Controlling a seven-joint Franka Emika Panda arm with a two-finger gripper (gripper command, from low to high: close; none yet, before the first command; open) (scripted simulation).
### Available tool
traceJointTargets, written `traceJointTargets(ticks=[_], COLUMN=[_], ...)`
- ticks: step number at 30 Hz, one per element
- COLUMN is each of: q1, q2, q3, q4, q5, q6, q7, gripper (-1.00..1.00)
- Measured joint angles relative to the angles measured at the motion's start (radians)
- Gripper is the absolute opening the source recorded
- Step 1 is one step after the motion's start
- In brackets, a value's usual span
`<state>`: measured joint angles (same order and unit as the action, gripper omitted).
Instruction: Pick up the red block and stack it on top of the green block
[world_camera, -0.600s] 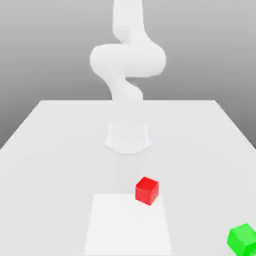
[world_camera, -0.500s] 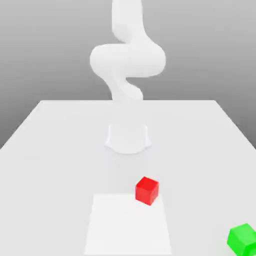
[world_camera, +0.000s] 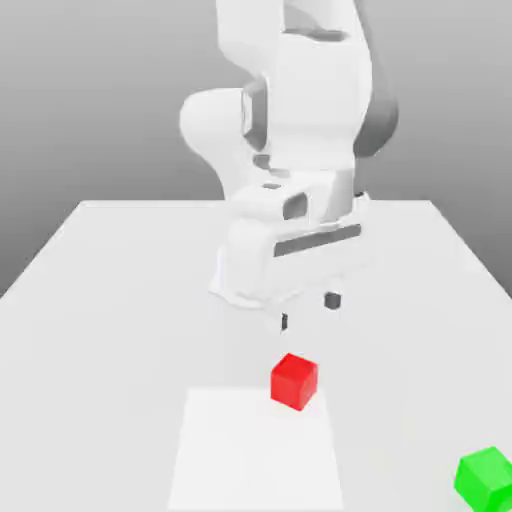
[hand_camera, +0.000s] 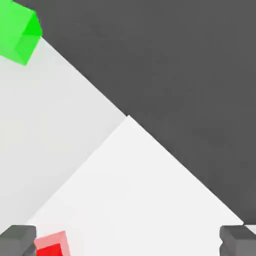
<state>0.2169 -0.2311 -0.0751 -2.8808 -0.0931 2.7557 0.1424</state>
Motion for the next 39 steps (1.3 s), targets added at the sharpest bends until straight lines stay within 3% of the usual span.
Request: traceJointTargets(ticks=[4,13,19,20,27,39], q1=[0.043,0.051,-0.004,-0.016,-0.018,0.004], q2=[0.093,0.265,0.387,0.401,0.401,0.174], q3=[-0.03,-0.024,0.046,0.058,0.059,0.017], q4=[-0.082,-0.06,-0.052,-0.051,-0.051,-0.074], q5=[0.034,0.063,0.127,0.13,0.126,0.049], q6=[0.08,0.225,0.334,0.347,0.345,0.145], q7=[-0.134,-0.159,-0.209,-0.213,-0.21,-0.152], gripper=[0.0,0.0,0.0,-1.0,-1.0,-1.0])
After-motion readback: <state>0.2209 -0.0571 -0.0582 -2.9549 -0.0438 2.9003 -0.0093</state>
